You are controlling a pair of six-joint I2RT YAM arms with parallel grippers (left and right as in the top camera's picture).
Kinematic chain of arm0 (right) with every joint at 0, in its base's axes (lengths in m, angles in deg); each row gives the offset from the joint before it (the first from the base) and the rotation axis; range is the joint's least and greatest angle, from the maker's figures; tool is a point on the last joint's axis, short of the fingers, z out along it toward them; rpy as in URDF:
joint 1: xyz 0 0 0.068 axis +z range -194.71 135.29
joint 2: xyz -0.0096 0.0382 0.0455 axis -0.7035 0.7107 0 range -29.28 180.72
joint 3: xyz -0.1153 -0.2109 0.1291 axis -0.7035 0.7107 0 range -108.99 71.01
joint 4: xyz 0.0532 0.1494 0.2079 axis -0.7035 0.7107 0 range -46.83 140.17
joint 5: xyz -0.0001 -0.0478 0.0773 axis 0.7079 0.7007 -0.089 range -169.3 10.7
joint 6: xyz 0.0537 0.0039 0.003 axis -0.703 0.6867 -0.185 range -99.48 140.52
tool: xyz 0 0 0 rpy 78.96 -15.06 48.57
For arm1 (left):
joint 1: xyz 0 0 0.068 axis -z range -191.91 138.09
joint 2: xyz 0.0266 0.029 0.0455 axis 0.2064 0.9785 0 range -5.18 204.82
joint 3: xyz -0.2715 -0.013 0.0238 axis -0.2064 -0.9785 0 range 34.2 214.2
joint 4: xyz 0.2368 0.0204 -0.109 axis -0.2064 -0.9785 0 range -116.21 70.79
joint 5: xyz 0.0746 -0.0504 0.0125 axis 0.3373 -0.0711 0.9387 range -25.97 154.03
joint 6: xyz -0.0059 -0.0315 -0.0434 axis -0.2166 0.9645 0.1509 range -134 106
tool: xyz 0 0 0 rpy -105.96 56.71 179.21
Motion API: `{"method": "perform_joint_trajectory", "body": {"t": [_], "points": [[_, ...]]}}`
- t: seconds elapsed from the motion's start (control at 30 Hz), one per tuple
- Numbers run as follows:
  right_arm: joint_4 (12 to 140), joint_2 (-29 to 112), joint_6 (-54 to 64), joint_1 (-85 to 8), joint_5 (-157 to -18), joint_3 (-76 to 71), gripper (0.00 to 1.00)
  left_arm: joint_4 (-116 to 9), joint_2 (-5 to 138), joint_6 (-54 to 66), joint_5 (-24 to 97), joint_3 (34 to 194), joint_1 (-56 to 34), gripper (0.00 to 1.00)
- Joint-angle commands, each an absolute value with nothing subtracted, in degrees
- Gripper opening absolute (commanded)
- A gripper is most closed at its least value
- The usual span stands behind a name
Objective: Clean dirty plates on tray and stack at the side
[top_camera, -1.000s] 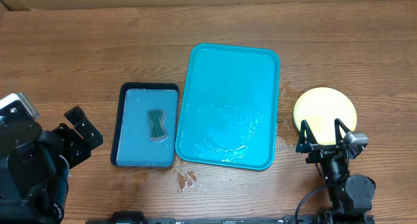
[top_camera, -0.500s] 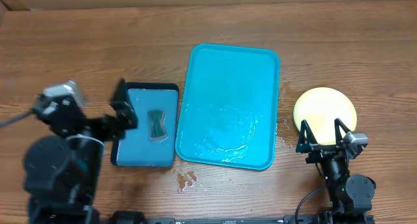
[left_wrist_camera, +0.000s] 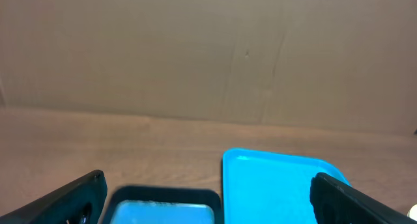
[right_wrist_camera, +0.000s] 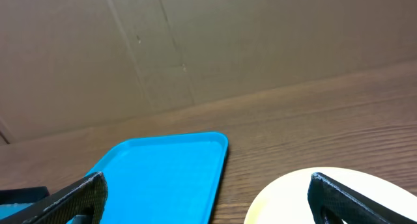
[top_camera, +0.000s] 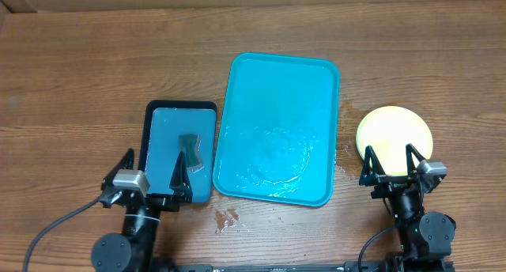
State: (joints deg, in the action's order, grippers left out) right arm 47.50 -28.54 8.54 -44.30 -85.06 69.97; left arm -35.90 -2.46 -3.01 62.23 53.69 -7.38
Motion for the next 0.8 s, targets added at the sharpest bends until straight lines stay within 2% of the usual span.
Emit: {"method": "perform_joint_trajectory", "body": {"t": [0.0, 0.27, 0.47, 0.77], "points": [[47.3, -29.1, 8.6, -44.3, -85.2, 70.6, 1.0, -33.4, -4.8, 2.3, 64.2, 48.5, -7.0, 1.0], [47.3, -29.1, 8.6, -44.3, -85.2, 70.6, 1.0, -19.5, -5.0, 2.8, 64.0, 35.2, -7.0, 1.0], [47.3, -29.1, 8.6, -44.3, -85.2, 70.6, 1.0, -23.7, -5.0, 3.1, 64.4, 34.5, -7.0, 1.0], [47.3, -29.1, 8.6, -44.3, -85.2, 70.6, 1.0, -23.6, -4.9, 3.2, 64.2, 34.5, -7.0, 1.0]]}}
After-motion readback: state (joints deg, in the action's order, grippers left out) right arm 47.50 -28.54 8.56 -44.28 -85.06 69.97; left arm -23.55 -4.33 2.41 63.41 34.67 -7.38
